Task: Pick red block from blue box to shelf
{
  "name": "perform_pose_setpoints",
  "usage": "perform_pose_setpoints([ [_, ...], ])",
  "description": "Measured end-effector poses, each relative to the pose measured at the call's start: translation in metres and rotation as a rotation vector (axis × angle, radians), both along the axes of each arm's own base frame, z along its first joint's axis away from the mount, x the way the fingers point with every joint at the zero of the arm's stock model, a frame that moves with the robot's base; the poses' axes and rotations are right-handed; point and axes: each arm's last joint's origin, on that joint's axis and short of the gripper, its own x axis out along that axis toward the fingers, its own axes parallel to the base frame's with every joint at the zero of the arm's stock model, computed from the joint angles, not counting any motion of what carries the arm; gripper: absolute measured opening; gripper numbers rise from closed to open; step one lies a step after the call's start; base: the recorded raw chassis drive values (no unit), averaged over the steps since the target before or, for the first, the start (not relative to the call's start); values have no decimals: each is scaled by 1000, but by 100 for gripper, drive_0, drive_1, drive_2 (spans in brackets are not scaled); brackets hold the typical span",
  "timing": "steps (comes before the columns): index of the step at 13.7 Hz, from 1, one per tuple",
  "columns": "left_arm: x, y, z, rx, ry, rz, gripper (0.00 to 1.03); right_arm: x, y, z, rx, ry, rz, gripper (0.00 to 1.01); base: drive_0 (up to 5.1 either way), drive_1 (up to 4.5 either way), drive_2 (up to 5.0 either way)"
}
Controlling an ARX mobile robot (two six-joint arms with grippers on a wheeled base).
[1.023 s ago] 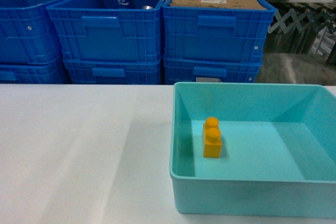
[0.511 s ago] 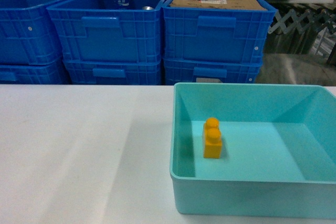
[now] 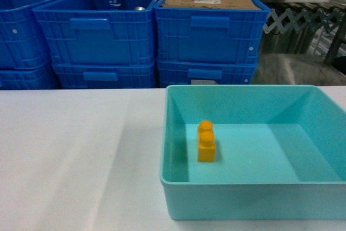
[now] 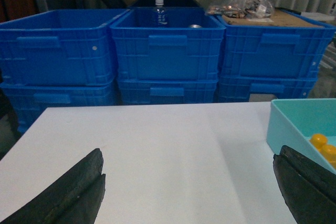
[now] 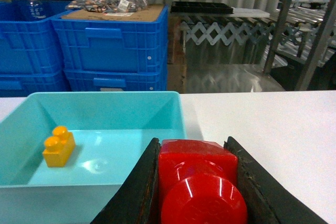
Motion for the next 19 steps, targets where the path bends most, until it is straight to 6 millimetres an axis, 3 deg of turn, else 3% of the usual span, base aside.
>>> perform_pose_setpoints([
  [19, 0, 0, 0, 0, 0, -1, 98, 0, 0, 0, 0, 0, 0, 28, -164, -164, -164],
])
